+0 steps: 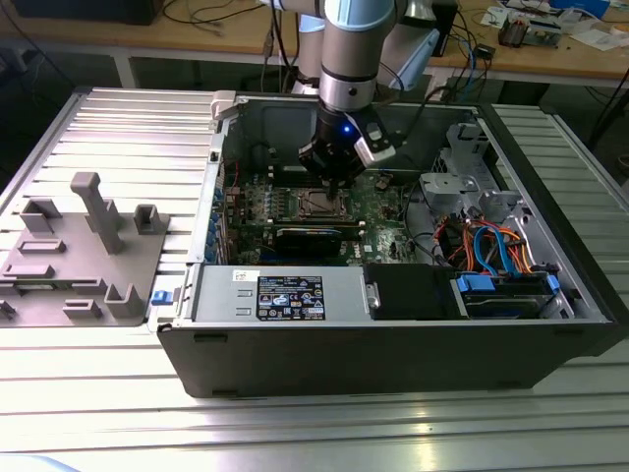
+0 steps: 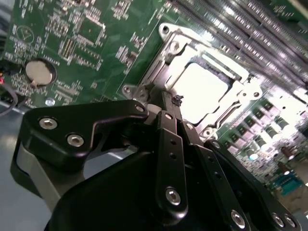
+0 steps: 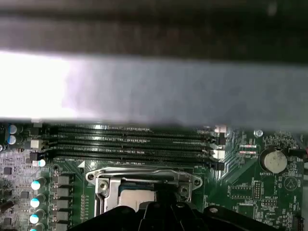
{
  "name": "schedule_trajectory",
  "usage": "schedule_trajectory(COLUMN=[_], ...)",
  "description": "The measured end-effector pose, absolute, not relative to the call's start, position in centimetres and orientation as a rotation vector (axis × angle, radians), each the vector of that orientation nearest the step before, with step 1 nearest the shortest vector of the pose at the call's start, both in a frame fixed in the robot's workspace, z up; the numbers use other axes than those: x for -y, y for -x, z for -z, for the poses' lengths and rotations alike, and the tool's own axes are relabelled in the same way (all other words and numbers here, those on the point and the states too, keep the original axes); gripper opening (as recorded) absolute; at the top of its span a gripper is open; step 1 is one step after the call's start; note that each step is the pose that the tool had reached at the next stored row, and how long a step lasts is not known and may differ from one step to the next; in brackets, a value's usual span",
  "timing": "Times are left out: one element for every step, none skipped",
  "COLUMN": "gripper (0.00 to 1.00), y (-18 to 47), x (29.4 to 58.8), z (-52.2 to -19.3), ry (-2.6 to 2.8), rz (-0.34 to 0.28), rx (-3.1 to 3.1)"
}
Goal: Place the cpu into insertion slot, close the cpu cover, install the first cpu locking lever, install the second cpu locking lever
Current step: 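Install the first cpu locking lever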
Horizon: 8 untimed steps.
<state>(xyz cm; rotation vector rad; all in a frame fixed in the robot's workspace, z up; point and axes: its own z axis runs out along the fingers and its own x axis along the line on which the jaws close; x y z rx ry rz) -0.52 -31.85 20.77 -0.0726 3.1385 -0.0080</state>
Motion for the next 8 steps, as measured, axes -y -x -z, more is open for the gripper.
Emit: schedule_trajectory(gripper=[0.11, 0.11, 0.11, 0.11, 0.11, 0.11, 0.11, 0.11], y=[0.52, 0.52, 0.52, 0.52, 0.52, 0.51, 0.51, 0.51], x=[32.01, 32.26, 32.48, 32.63, 32.77, 32.89, 32.94, 32.98], z=[-20.77, -20.78, -20.78, -20.77, -20.77, -20.78, -20.78, -20.84], ry=[0.073, 0.073, 0.073, 0.073, 0.073, 0.073, 0.073, 0.073], rz=[0.008, 0.008, 0.008, 0.008, 0.008, 0.008, 0.008, 0.008], rx=[-3.139, -3.139, -3.139, -3.139, -3.138, -3.138, -3.139, -3.139])
